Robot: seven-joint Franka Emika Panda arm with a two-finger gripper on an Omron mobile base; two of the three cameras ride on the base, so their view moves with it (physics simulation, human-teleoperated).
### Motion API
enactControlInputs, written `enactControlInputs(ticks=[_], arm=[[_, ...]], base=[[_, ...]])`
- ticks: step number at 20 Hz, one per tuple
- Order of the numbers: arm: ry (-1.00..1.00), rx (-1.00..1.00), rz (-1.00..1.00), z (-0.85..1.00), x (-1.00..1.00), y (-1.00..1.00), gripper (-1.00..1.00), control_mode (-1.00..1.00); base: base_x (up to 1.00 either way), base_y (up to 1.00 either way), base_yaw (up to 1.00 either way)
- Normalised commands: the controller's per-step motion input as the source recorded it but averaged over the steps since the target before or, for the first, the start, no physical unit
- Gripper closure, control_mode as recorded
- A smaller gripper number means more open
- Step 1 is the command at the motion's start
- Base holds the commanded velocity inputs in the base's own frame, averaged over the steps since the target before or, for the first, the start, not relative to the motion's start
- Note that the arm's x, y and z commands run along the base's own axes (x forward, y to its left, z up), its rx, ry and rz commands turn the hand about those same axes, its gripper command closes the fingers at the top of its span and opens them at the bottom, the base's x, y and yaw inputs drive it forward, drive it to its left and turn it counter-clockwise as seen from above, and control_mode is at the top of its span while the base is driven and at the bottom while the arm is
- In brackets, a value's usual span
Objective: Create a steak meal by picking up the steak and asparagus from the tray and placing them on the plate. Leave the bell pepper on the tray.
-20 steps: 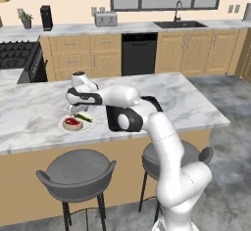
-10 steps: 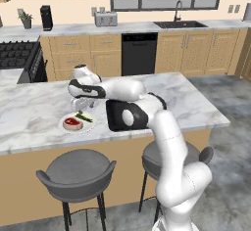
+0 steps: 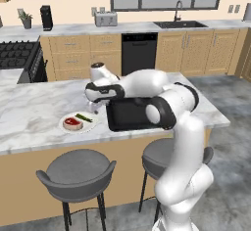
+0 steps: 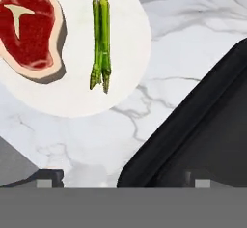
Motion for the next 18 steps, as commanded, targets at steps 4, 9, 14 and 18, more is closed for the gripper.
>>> enactControlInputs(ticks=[4,9,14,18], arm=[[-0.35,0.15,0.00,0.65,-1.00,-0.58,-1.00,-1.00],[-0.17,0.08,0.00,0.92,-0.87,-0.33,-1.00,-1.00],[-0.07,0.06,0.01,1.00,-0.53,-0.22,-1.00,-1.00],[-0.03,0.02,0.01,0.93,-0.44,-0.16,-1.00,-1.00]], base=[[0.00,0.00,0.00],[0.00,0.00,0.00],[0.00,0.00,0.00],[0.00,0.00,0.00]])
